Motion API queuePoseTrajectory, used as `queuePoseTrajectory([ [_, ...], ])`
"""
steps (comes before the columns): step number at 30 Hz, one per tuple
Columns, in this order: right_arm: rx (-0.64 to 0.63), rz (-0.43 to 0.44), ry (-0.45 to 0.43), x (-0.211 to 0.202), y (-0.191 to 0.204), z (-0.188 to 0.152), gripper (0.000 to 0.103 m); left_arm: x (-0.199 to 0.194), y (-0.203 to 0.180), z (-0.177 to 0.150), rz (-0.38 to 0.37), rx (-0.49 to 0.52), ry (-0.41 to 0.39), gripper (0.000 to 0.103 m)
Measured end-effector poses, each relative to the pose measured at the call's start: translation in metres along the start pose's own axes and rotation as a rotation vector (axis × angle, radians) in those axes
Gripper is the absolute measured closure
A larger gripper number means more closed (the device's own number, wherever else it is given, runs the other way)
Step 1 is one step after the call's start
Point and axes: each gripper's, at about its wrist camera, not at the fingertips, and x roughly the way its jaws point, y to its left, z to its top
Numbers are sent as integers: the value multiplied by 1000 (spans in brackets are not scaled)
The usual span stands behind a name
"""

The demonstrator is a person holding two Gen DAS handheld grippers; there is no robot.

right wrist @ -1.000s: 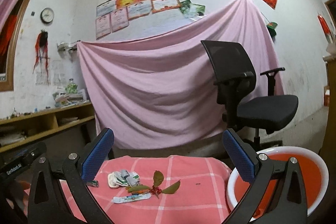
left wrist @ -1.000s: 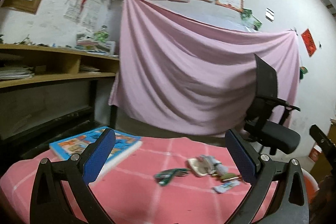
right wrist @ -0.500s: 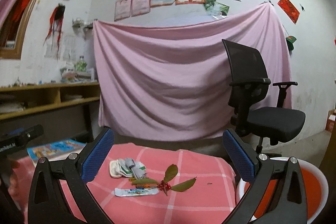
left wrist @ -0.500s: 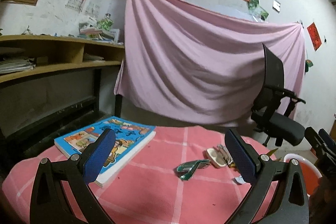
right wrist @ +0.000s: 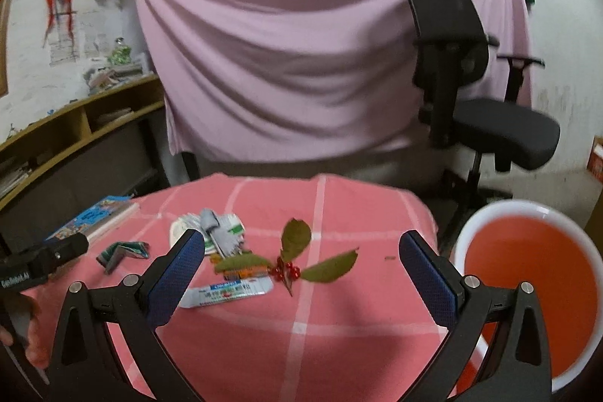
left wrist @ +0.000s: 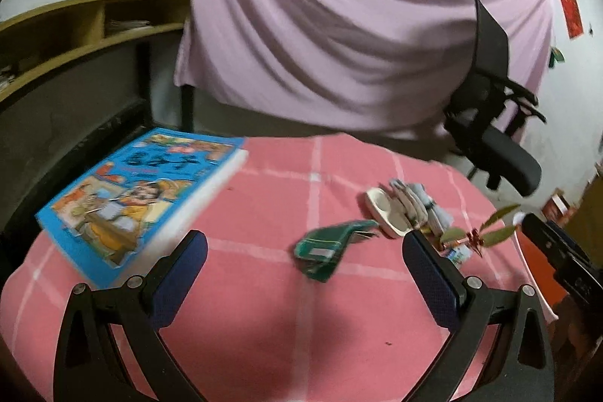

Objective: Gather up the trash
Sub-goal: 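Grasp the green wrapper with left tool while right tool reaches the leafy sprig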

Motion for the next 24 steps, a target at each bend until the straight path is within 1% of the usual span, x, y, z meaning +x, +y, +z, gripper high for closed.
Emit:
queuePoseTrajectory([
  [1, 4, -2, 23, 4, 0, 0, 2, 3, -3, 1, -14, 10, 8, 8],
  [3, 4, 6, 61, 10, 0, -2, 13, 10, -6, 4, -34, 35, 28, 16],
  [5, 2, 19, 96, 17, 0, -3, 18, 17, -9, 5, -39, 53, 54, 20],
  [7, 6, 40, 123, 23, 1, -2, 21, 24, -11, 5, -48, 67, 93, 27],
  [9, 9, 60, 150, 30, 0, -1, 31, 30, -12, 5, -50, 71, 130, 38],
  [10, 9, 66, 174, 35, 1, -2, 32, 32, -11, 5, -54, 69, 146, 41],
  [12, 11, 78, 214, 45, 1, -2, 38, 38, -11, 5, -58, 66, 178, 63],
  [13, 13, 88, 240, 50, 1, -2, 40, 40, -11, 5, -53, 66, 189, 66],
  [15, 26, 102, 280, 57, 0, -4, 46, 41, -12, 6, -49, 71, 190, 74],
  [16, 36, 111, 296, 60, -1, -5, 49, 41, -12, 6, -54, 74, 188, 76],
  [17, 50, 123, 308, 62, -3, -6, 56, 40, -12, 6, -57, 75, 187, 77],
  [18, 64, 133, 317, 63, -6, -7, 66, 40, -13, 5, -59, 74, 185, 78],
  [19, 75, 139, 321, 63, -8, -7, 72, 40, -13, 5, -62, 72, 183, 78],
  [20, 85, 147, 325, 63, -10, -7, 81, 38, -12, 4, -65, 66, 179, 79],
  [21, 89, 150, 329, 64, -11, -8, 85, 37, -12, 5, -69, 60, 175, 84],
  [22, 90, 151, 332, 63, -11, -8, 86, 36, -12, 4, -73, 55, 170, 91],
  [24, 87, 159, 335, 62, -9, -9, 91, 33, -13, 4, -77, 48, 165, 96],
])
